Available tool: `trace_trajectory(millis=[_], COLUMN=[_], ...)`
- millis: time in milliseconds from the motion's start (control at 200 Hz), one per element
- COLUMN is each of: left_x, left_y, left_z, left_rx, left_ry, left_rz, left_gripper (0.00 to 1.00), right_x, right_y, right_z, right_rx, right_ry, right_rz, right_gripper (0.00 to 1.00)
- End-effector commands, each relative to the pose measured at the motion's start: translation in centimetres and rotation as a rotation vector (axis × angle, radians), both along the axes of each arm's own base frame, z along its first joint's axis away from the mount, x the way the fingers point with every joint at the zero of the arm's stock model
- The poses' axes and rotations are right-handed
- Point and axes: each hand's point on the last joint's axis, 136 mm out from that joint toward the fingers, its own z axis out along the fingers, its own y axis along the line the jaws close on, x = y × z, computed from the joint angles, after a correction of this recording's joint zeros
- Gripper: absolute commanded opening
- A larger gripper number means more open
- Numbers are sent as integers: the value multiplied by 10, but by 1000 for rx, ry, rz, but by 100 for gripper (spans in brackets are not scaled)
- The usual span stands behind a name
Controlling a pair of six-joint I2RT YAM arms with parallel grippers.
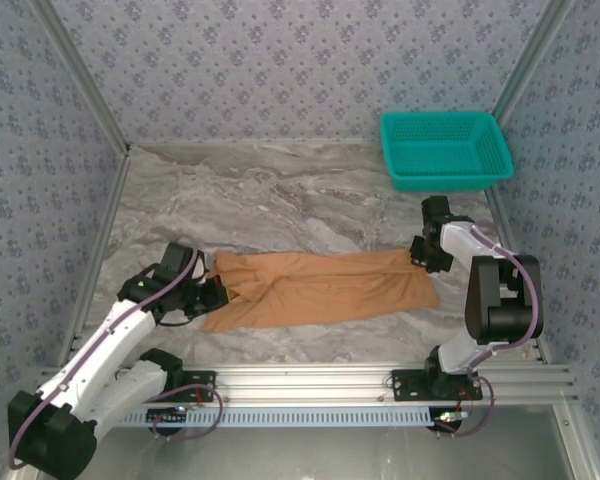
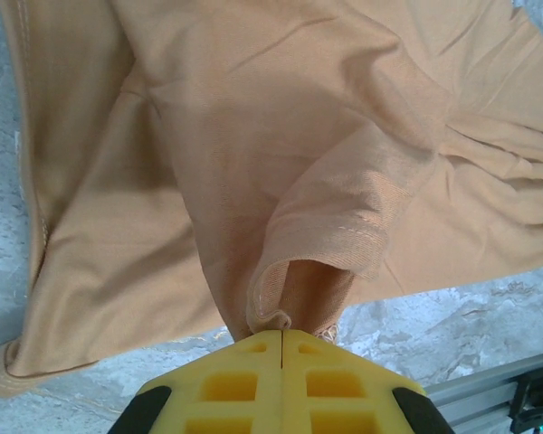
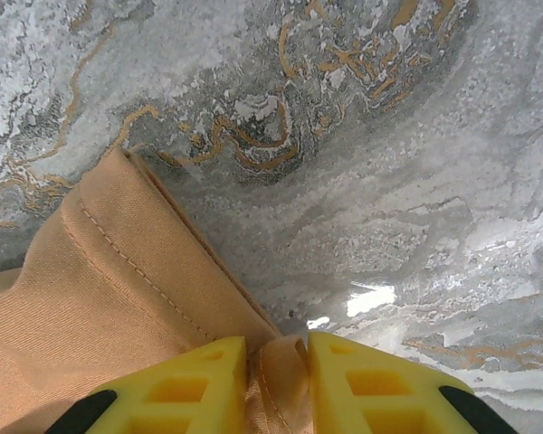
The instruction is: Fold the inside-out t-shirt
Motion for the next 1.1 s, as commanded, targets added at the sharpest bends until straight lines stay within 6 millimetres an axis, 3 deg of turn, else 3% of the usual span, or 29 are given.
trace_trajectory(millis=[0,200,335,530,575,665,859,1094], left_x=[-6,-8,-10,-13,-13,-14,-16,-18], left_y=[-6,-16,-13,2,4,5,4,5], left_z=[8,24,24,12,10,6,-2,-1], left_rx=[-44,-116,-100,-10,2,12,11,16], left_ry=[10,-7,6,28,37,50,61,61], left_rz=[-7,-25,-21,10,12,8,3,11], left_gripper=[0,0,0,0,0,0,0,0], right_x=[5,5,11,17,26,37,54,55], right_y=[-4,-6,-6,18,29,48,58,31], right_z=[9,19,35,61,64,57,30,1], right_rx=[-12,-24,-39,-34,-13,47,74,41], right_ry=[-13,-30,-78,-193,-236,-238,-154,-34], right_rz=[-6,-3,-1,94,130,178,185,89], right_gripper=[27,31,36,45,46,44,38,36])
